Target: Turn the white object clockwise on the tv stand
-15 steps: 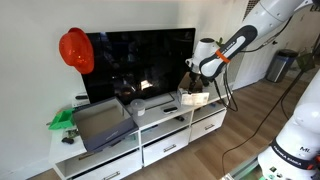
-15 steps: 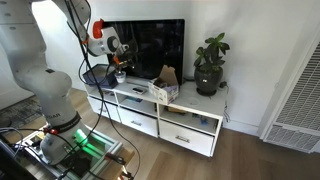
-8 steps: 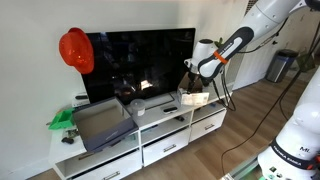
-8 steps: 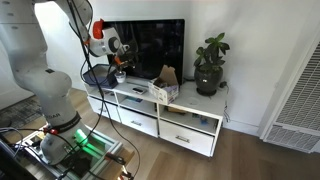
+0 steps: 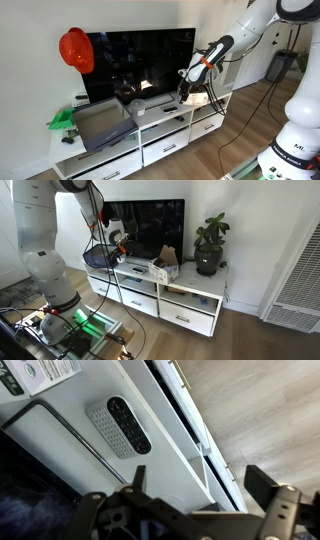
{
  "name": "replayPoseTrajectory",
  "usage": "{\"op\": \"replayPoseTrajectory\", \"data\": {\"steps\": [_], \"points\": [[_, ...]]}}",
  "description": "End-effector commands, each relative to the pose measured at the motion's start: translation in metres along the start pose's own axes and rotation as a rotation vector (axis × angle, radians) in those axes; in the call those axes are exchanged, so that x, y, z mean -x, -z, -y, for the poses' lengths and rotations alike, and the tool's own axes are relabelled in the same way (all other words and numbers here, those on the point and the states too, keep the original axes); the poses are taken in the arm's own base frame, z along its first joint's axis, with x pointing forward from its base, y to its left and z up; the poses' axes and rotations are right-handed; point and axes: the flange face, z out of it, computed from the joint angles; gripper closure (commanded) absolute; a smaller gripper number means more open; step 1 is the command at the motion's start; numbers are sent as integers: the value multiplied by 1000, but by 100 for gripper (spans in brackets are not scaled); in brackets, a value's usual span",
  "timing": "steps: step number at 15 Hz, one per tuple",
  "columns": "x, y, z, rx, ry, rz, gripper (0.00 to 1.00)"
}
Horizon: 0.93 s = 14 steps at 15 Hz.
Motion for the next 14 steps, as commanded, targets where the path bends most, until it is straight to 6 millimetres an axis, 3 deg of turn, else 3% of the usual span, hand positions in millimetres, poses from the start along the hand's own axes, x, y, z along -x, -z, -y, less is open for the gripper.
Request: {"op": "replayPoseTrajectory", "data": {"steps": [1,6,14], "points": [[6,-27,-32,-38,87,-18,0],[26,-62,-58,-59,116,15,0],[18,-106,-77,-100,244,69,0]]}}
